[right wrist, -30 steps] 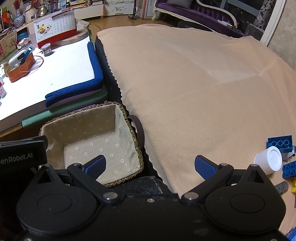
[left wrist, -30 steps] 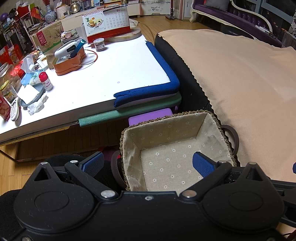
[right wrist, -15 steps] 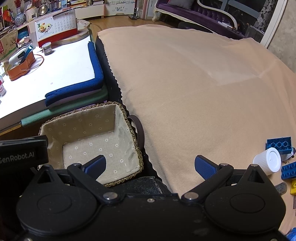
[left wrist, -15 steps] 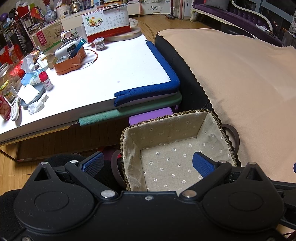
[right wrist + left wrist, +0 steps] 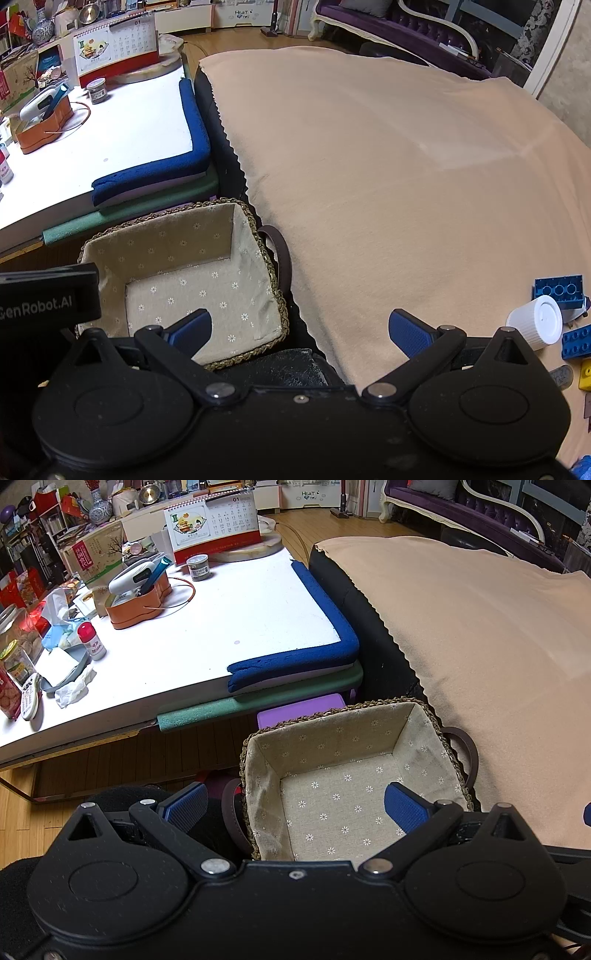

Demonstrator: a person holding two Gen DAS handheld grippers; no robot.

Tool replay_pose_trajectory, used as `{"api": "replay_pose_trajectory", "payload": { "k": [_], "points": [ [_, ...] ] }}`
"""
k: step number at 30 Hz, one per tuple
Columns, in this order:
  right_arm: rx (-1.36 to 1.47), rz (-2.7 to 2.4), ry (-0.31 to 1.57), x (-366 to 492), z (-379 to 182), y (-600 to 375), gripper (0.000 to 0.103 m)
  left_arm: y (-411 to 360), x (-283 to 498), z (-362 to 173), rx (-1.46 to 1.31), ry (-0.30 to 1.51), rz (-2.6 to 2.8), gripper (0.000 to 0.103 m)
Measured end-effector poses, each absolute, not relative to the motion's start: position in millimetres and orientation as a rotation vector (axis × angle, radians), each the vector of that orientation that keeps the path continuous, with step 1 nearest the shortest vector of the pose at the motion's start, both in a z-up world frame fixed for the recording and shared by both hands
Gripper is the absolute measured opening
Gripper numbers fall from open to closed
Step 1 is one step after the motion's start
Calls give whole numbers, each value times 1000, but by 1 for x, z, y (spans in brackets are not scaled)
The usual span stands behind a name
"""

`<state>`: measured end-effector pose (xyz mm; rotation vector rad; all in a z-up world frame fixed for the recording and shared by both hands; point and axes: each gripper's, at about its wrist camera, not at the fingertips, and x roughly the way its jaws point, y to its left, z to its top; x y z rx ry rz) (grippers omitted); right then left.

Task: Organize rigid objects

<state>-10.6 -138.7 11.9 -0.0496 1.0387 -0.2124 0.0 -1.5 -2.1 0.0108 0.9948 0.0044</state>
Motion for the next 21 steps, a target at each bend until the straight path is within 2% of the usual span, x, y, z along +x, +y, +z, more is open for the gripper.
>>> {"api": "replay_pose_trajectory", "payload": {
  "k": [21],
  "points": [
    [-81,-196,1044,-9,10,-131,102,0,-2,-6,7,996,4,99]
  ]
}}
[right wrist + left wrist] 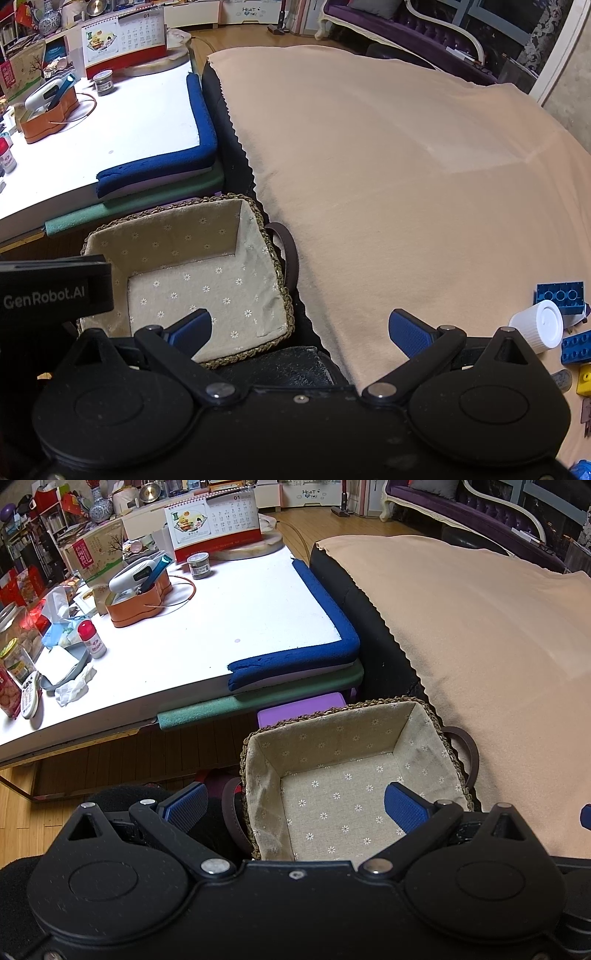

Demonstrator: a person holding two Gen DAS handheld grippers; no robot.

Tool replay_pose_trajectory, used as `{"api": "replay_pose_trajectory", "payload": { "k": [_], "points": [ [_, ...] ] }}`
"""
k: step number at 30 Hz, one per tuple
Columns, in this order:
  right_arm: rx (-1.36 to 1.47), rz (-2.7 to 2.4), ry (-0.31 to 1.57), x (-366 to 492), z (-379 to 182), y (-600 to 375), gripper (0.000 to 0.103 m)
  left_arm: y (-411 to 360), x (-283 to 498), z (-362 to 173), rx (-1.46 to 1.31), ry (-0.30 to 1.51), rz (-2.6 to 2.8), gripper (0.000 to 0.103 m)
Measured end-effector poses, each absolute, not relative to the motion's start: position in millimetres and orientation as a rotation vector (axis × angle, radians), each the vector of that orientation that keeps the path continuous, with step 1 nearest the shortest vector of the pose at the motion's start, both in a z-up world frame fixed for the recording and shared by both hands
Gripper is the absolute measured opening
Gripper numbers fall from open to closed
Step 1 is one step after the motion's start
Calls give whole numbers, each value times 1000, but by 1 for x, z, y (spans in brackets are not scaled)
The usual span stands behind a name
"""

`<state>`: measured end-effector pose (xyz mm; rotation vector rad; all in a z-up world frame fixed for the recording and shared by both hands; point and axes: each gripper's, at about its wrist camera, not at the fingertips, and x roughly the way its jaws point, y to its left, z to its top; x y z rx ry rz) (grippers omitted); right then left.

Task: Organize rigid objects

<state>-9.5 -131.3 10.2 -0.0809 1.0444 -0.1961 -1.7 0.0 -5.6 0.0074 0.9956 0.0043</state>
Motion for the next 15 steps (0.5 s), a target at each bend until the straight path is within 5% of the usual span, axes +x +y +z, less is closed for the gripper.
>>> {"api": "replay_pose_trajectory", "payload": {
  "k": [15],
  "points": [
    [89,-361,785,-78,95,-238,102,-9,-18,18,-38,843,-170,98]
  ]
}}
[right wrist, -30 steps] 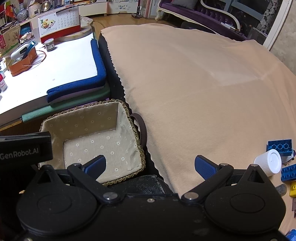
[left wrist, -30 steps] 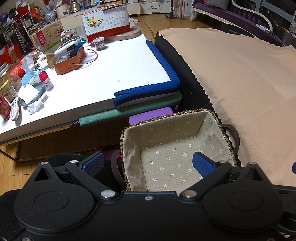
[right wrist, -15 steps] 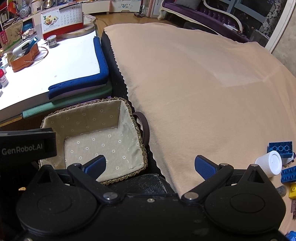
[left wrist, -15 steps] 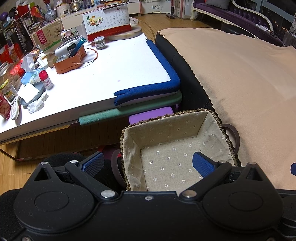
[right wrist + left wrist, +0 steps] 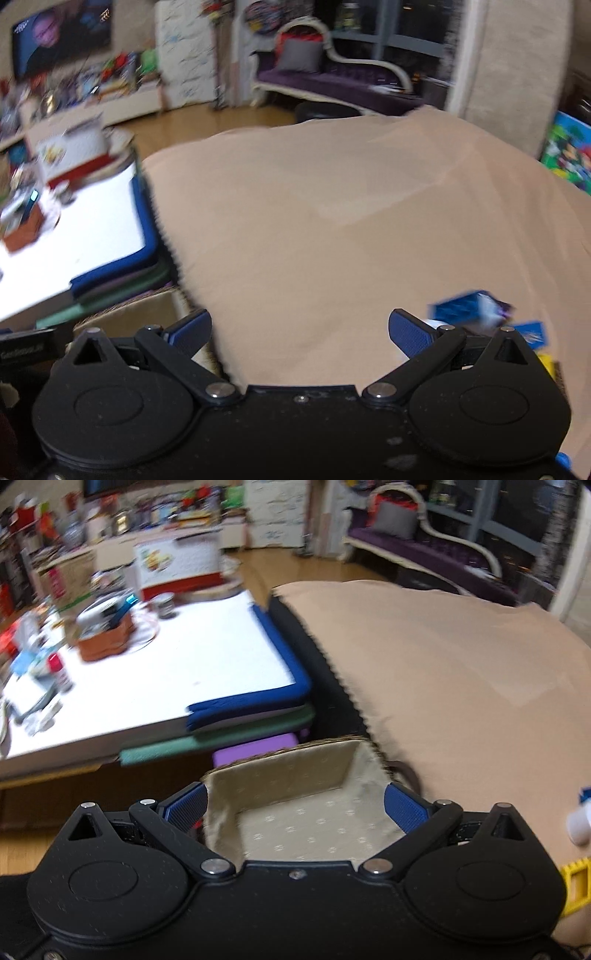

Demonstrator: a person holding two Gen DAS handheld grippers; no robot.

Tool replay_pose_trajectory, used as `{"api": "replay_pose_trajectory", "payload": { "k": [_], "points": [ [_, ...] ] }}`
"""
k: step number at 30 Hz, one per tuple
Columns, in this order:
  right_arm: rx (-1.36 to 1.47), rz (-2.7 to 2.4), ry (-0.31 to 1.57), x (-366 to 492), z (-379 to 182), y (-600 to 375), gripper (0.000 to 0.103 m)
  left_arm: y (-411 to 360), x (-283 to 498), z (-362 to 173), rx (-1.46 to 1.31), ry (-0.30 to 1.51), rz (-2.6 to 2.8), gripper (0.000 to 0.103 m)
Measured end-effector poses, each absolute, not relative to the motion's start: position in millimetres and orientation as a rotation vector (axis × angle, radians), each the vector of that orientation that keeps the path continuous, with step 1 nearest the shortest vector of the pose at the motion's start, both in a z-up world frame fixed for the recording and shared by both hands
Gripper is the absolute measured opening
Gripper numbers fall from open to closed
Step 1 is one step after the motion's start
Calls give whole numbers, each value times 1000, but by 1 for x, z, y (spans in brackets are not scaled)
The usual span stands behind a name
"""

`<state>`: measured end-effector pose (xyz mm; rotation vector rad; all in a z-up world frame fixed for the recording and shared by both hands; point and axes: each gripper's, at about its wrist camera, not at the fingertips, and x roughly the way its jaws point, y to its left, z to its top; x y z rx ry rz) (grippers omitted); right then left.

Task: Organize rigid objects
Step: 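Grasp the blue Mentos bottle with the right tool while the left grasps the yellow frame brick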

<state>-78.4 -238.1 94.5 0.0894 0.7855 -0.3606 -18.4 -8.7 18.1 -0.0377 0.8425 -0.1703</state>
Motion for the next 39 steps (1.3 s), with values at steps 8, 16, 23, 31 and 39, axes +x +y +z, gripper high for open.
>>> {"api": "replay_pose_trajectory", "payload": {
  "k": [8,16,23,31,39],
  "points": [
    [167,-572,849,-164,85,-361,102,-69,-52,26,120,768,-374,99],
    [331,-763,866,-230,69,-458,102,-150,-86,13,168,870,-621,99],
    [428,-838,837,-270,61,-501,102,-204,-103,1,194,982,-733,99],
    [442,-653,920,-291,61,-493,102,-250,-118,10,229,1005,-808,99],
    [251,-429,1017,-297,54,-448,102,-273,-119,1,240,1080,-795,99]
  ]
}}
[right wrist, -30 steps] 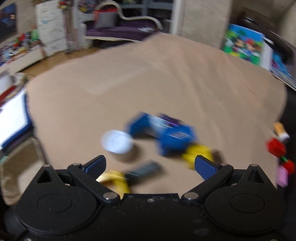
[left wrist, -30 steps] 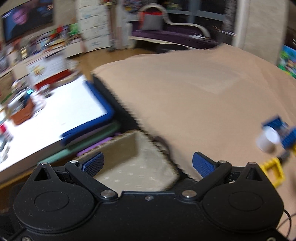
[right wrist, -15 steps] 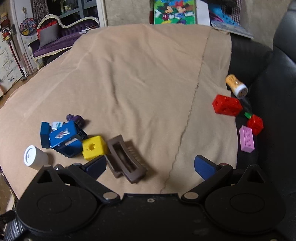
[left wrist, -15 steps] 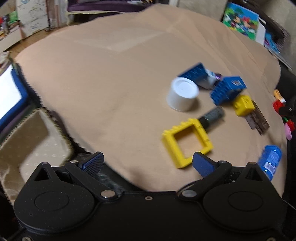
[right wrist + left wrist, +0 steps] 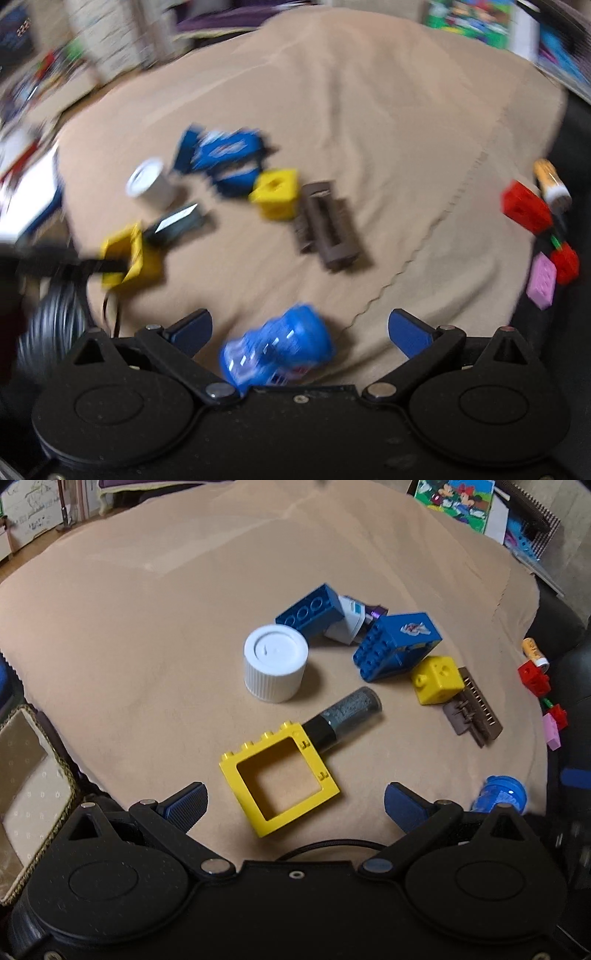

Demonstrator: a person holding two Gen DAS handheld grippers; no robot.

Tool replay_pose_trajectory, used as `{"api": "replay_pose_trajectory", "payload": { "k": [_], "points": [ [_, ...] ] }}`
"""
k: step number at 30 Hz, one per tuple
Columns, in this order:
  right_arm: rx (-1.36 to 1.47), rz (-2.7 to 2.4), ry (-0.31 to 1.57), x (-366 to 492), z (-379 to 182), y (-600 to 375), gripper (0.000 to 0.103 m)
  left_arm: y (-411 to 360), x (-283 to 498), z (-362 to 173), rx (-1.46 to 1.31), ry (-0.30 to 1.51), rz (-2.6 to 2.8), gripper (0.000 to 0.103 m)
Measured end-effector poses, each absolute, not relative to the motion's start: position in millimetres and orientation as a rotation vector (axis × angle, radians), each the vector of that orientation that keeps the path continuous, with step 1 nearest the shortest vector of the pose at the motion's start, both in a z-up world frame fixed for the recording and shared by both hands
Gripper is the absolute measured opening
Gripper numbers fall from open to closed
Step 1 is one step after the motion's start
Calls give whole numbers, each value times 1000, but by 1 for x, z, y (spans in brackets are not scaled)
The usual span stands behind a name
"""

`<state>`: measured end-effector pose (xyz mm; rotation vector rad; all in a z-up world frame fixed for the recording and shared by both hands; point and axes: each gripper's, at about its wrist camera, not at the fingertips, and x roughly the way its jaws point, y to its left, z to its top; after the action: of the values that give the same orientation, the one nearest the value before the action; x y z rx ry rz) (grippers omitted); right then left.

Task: Organize rigid objects
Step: 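Grasp the blue Mentos bottle with the right tool while the left grasps the yellow frame brick, then carry the yellow frame into the basket and open the left tool while the right drops the Mentos bottle in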

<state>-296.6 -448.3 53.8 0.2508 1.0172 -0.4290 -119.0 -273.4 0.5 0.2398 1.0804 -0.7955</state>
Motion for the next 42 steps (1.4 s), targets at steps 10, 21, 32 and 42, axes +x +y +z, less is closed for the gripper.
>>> {"api": "replay_pose_trajectory", "payload": {
  "k": [10,21,32,42],
  "points": [
    [63,-318,1113,-290,11,-428,102,-280,-111,-21,267,1137,-723,99],
    [87,-322,1082,-283,5,-433,80,-281,-97,-35,199,1208,-747,65],
    [249,-402,973,-282,35,-451,80,-285,-96,-29,238,1187,-728,67],
    [297,-414,1034,-272,7,-459,80,-291,-78,-40,184,1201,-682,72]
  ]
}}
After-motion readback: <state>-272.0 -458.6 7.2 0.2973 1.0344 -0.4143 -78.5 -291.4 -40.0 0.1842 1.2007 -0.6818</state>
